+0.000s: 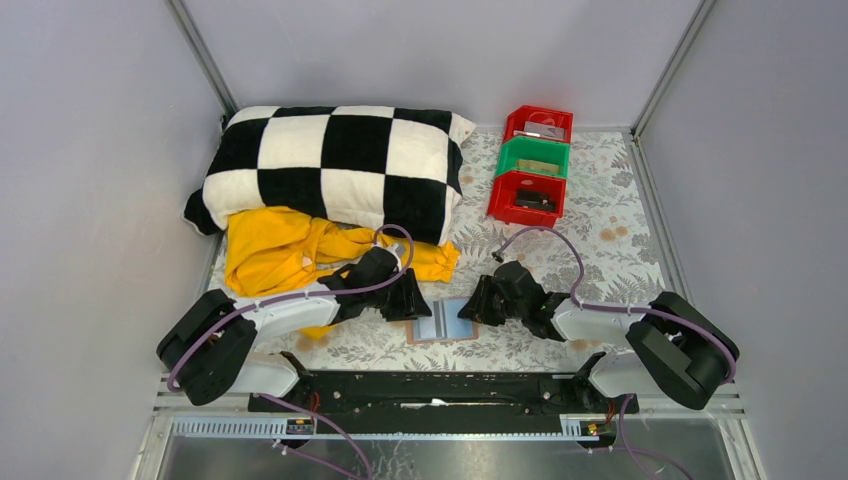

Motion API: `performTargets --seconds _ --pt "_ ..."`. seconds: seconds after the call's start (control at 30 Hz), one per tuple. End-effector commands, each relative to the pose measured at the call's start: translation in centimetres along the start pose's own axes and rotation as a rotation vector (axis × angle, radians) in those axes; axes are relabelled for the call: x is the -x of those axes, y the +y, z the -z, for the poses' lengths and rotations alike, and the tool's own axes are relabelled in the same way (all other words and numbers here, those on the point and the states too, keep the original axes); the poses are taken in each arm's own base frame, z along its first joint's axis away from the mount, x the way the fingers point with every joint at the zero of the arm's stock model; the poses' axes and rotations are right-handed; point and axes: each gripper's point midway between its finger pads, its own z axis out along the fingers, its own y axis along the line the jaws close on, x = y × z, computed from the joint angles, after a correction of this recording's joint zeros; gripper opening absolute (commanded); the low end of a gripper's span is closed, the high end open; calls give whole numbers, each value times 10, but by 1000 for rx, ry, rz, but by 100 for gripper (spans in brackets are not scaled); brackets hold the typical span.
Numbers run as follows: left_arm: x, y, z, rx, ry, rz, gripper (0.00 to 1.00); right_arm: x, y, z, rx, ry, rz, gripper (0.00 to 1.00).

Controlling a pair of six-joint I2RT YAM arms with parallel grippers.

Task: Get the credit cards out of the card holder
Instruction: Remove the credit card from the card holder.

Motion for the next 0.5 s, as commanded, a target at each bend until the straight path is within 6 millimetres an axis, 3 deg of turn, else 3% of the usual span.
performTargets --seconds 0.0,0.47 --pt "6 -7 1 -19 -25 -13 48 -3 -14 -2 -64 21 5 27" --pt "5 -4 -2 -4 -27 -3 52 -3 -13 -3 -62 23 8 27"
